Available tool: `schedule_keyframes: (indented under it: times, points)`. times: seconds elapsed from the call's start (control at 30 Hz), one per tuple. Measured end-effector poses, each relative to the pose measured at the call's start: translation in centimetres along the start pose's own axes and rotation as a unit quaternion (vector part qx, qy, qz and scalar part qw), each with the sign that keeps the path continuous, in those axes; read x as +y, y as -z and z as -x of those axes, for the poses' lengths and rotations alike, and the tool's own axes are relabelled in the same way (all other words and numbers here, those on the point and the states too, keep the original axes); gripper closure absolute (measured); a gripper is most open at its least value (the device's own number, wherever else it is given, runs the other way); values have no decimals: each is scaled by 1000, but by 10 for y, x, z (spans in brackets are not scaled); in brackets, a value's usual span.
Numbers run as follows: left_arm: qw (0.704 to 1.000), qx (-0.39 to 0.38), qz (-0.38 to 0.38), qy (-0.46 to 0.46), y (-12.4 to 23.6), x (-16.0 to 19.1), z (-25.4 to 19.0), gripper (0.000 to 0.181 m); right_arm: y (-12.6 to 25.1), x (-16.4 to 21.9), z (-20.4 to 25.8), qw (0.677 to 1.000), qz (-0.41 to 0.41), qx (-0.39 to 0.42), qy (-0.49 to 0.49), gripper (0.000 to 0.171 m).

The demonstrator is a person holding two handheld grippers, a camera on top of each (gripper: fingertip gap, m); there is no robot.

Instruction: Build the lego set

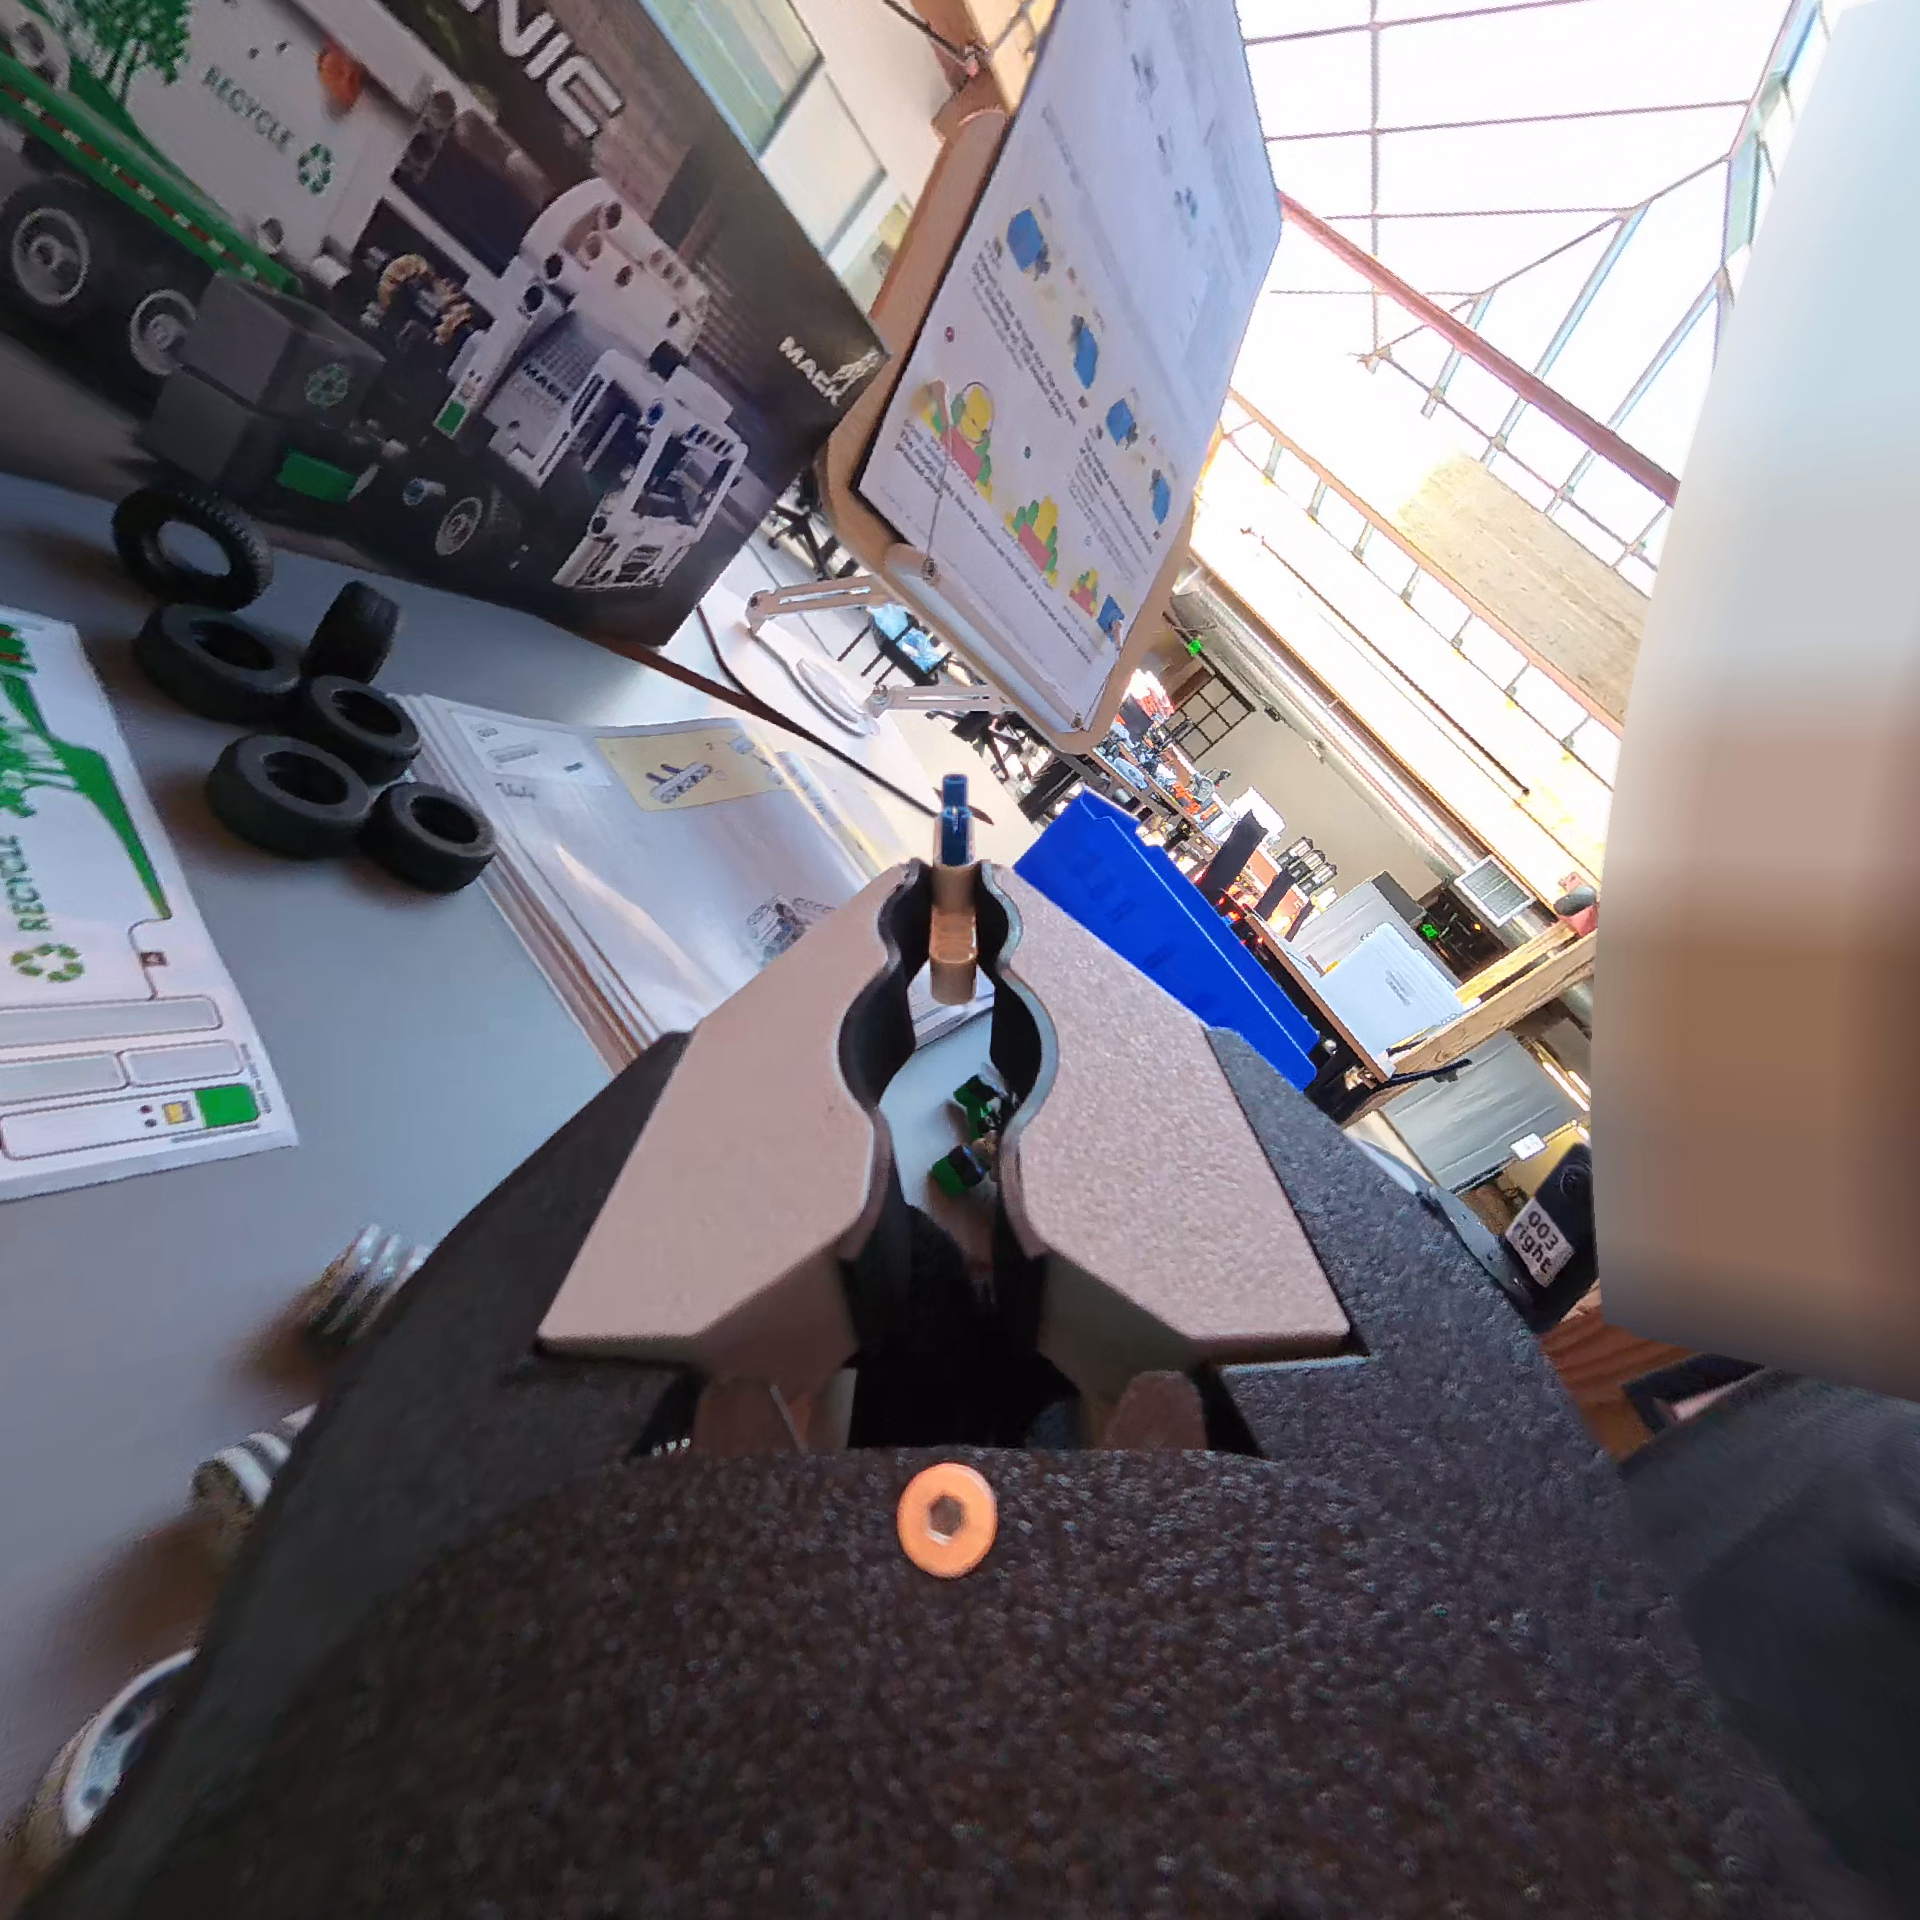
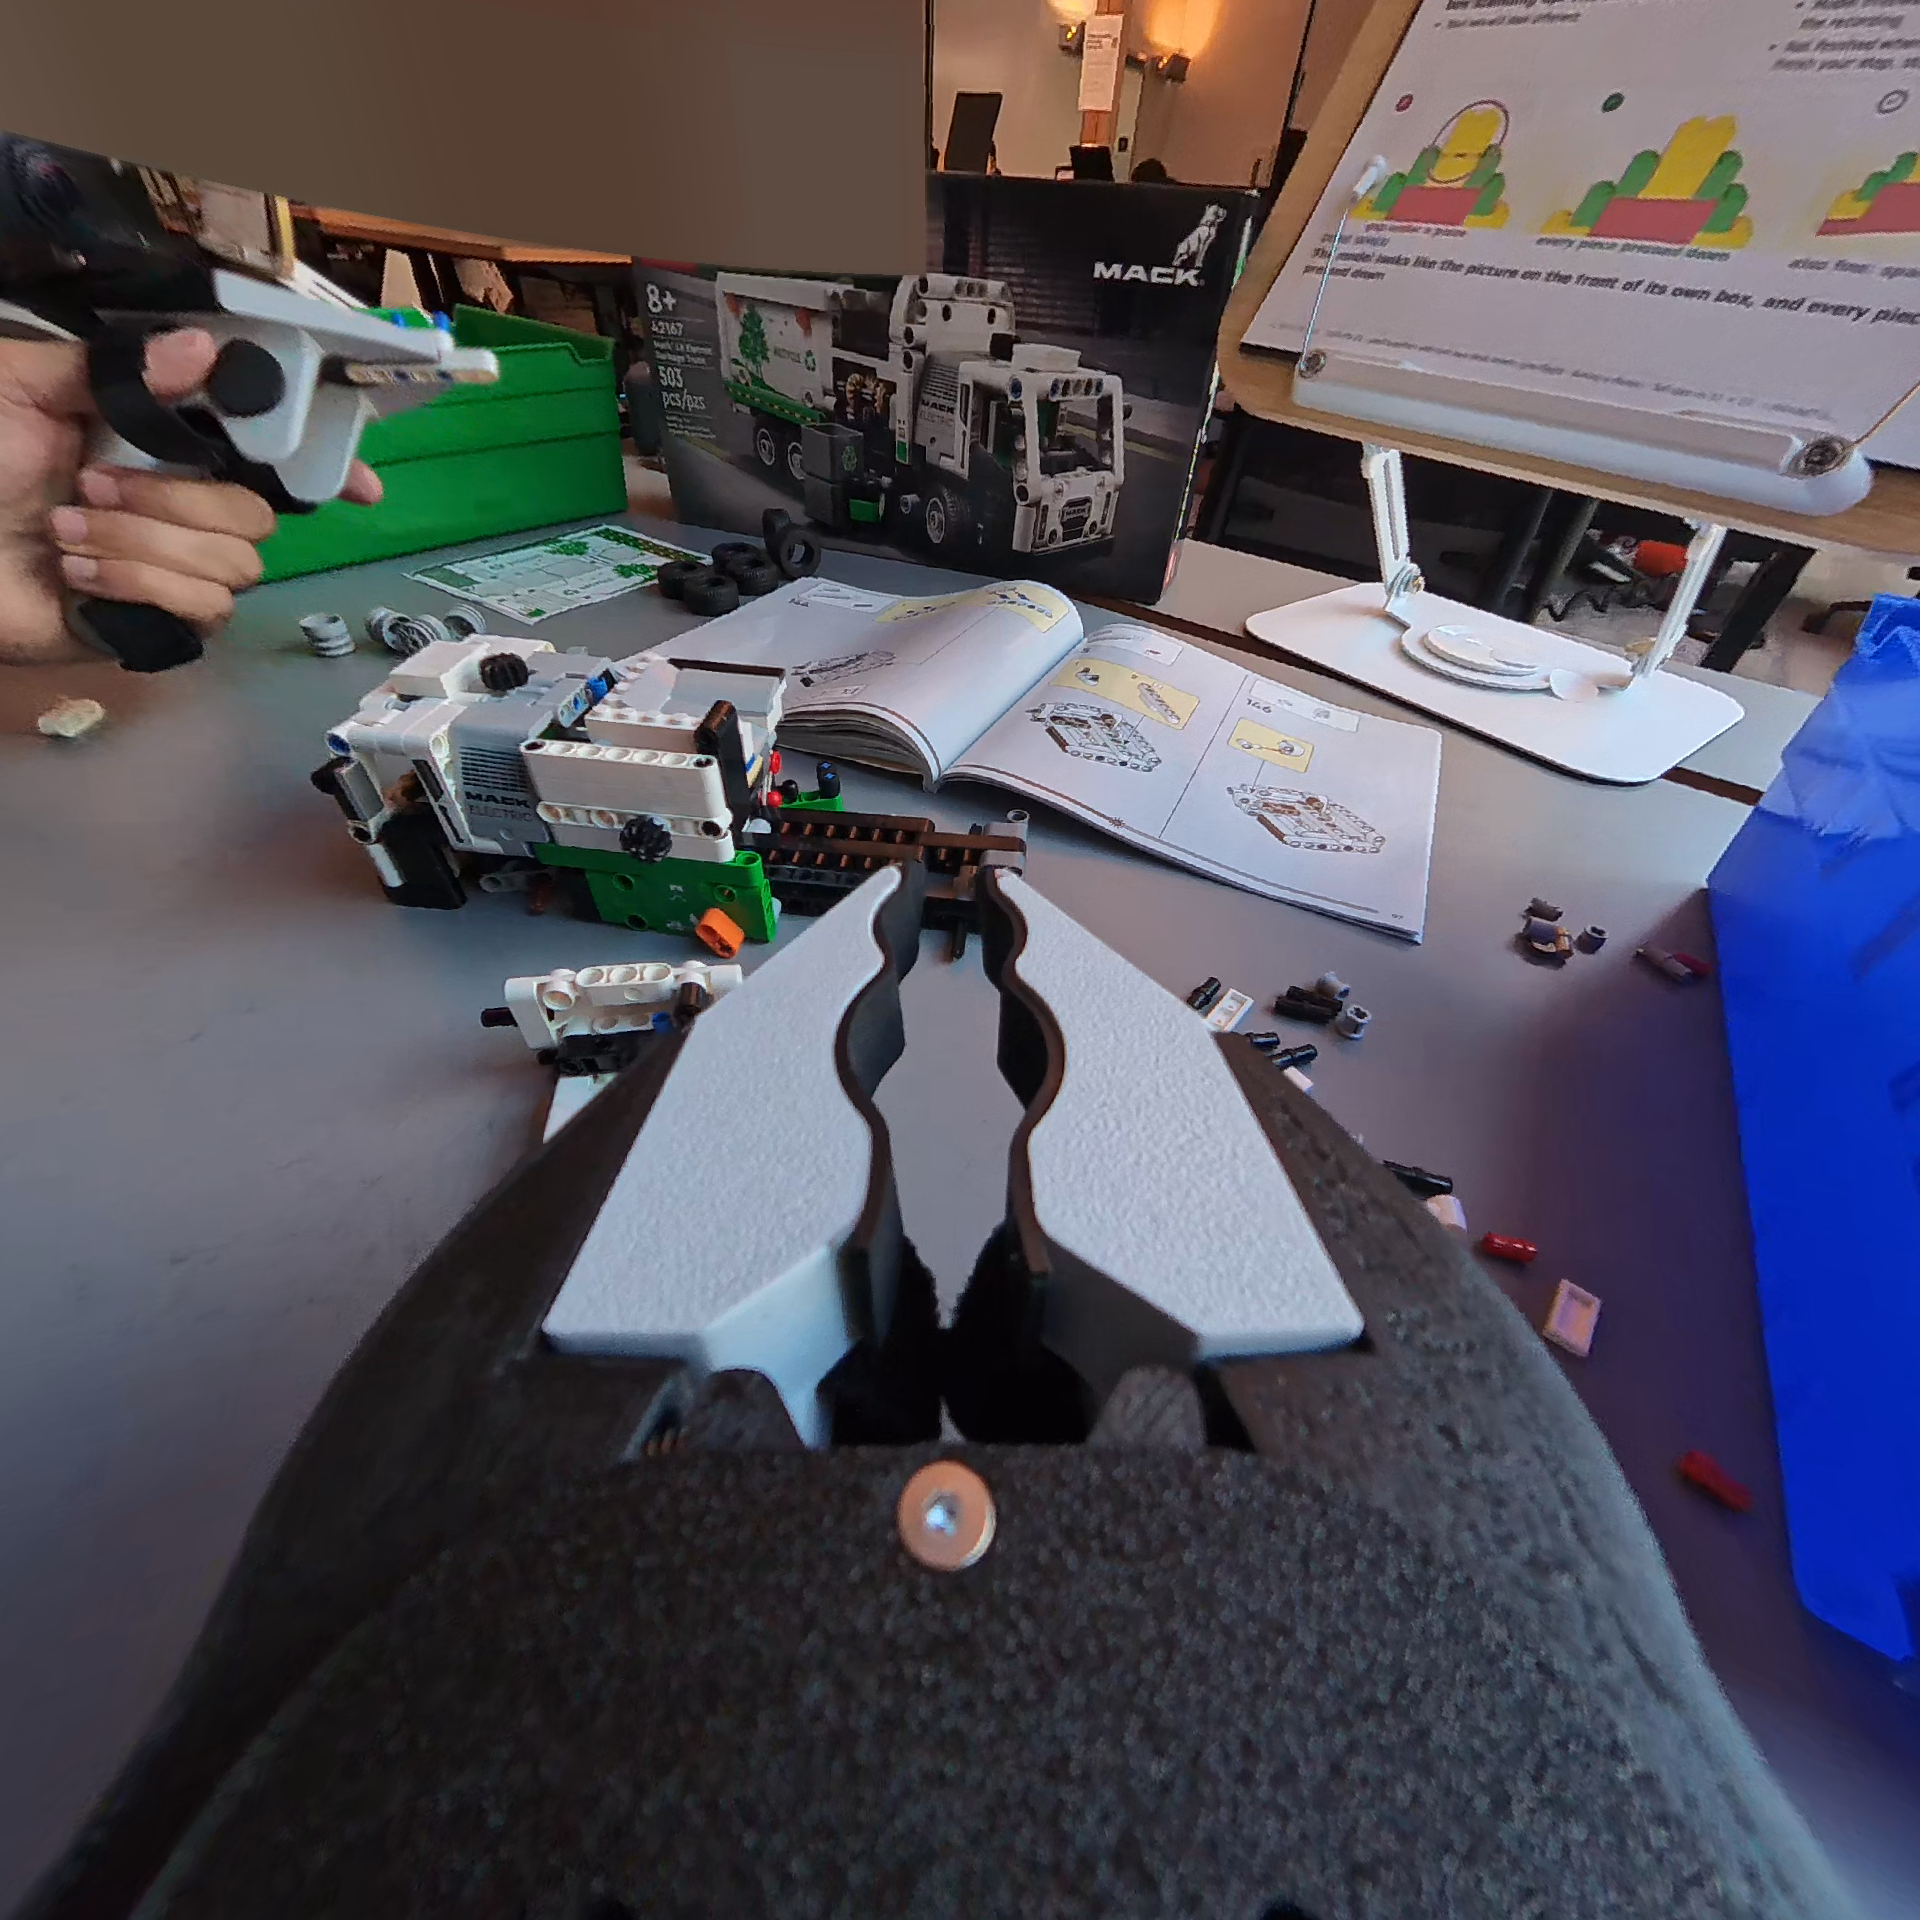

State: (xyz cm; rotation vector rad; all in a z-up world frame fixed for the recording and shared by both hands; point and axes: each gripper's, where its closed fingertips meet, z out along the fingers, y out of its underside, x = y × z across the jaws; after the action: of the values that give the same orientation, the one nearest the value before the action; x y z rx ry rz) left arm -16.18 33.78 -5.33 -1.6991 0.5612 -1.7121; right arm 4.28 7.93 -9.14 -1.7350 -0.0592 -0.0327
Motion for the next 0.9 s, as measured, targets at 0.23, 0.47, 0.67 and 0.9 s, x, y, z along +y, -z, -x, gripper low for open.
schedule_keyframes:
  times: [0.23,0.47,0.67,0.9]
  points:
    - [990,-2,6,-140,-2,11,-40,175,-3,11,13,994,56,-44,-85,155]
    - [987,90,63,-121,11,79,-135,175,9,50,41,971,215,-102,-2,148]
    - [977,141,150,-64,30,146,-186,175,5,74,42,960,256,-112,27,146]
    - [975,134,164,-61,36,172,-191,175,14,74,73,951,274,-144,7,146]
